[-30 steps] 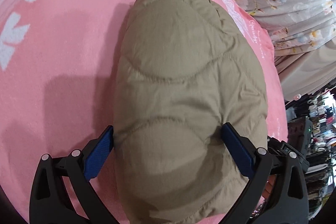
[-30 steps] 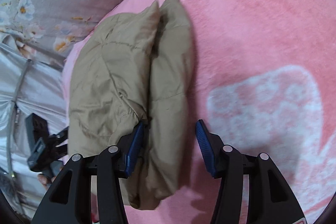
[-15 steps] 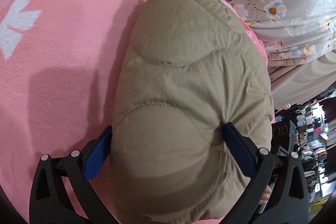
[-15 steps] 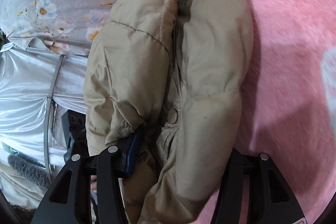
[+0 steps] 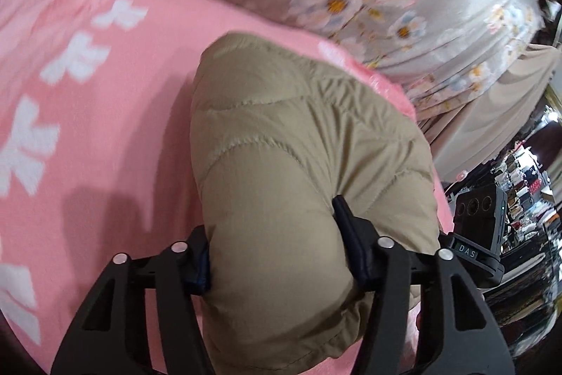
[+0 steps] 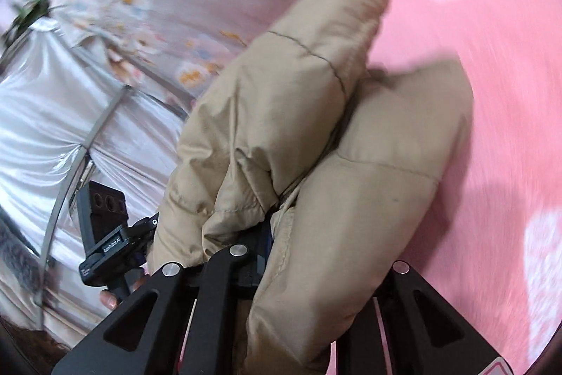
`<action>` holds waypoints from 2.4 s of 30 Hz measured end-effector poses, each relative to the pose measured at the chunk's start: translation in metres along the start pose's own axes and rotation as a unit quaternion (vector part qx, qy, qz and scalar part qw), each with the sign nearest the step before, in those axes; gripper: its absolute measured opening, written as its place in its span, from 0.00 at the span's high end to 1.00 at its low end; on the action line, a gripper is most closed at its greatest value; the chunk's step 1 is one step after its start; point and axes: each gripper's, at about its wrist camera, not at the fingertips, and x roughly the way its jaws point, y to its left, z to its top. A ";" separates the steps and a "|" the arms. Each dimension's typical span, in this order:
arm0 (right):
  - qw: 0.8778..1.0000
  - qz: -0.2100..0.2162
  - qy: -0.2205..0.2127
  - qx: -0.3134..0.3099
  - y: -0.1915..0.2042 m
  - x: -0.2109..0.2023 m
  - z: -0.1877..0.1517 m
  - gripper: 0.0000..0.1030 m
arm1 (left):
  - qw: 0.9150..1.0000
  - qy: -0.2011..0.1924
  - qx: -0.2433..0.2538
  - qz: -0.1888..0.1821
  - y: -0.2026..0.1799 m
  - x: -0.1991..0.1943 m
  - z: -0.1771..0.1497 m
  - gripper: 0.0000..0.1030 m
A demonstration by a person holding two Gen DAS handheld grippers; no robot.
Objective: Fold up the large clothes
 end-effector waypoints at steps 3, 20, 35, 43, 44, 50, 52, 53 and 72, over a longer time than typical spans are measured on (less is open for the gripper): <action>0.998 0.005 -0.041 -0.041 0.031 -0.012 0.024 0.88 | 0.999 -0.039 0.035 -0.005 -0.019 -0.024 0.023 0.50; 0.975 0.020 -0.101 -0.198 0.128 0.072 0.115 0.88 | 0.976 -0.186 0.106 0.033 0.022 -0.082 0.124 0.50; 0.988 -0.026 0.037 -0.148 0.048 0.239 0.063 0.83 | 0.987 -0.112 0.015 0.112 0.178 -0.002 0.077 0.41; 0.991 -0.074 0.076 -0.078 0.030 0.200 0.039 0.57 | 0.983 -0.076 -0.005 0.164 0.174 -0.032 0.054 0.25; 0.990 -0.094 0.071 -0.081 0.033 0.187 0.036 0.53 | 0.977 -0.070 0.006 0.200 0.164 -0.037 0.053 0.18; 0.974 -0.168 -0.001 -0.153 0.093 0.115 0.026 0.81 | 0.924 -0.067 0.058 0.371 0.100 -0.057 0.052 0.16; 0.970 -0.169 -0.002 -0.177 0.118 0.116 0.024 0.88 | 0.922 -0.073 0.063 0.375 0.085 -0.056 0.055 0.16; 0.964 -0.171 -0.008 -0.202 0.135 0.122 0.021 0.90 | 0.922 -0.076 0.063 0.374 0.075 -0.050 0.058 0.16; 0.924 -0.291 0.027 -0.246 0.119 0.226 0.001 0.92 | 0.921 -0.056 -0.012 0.386 0.105 0.019 0.060 0.12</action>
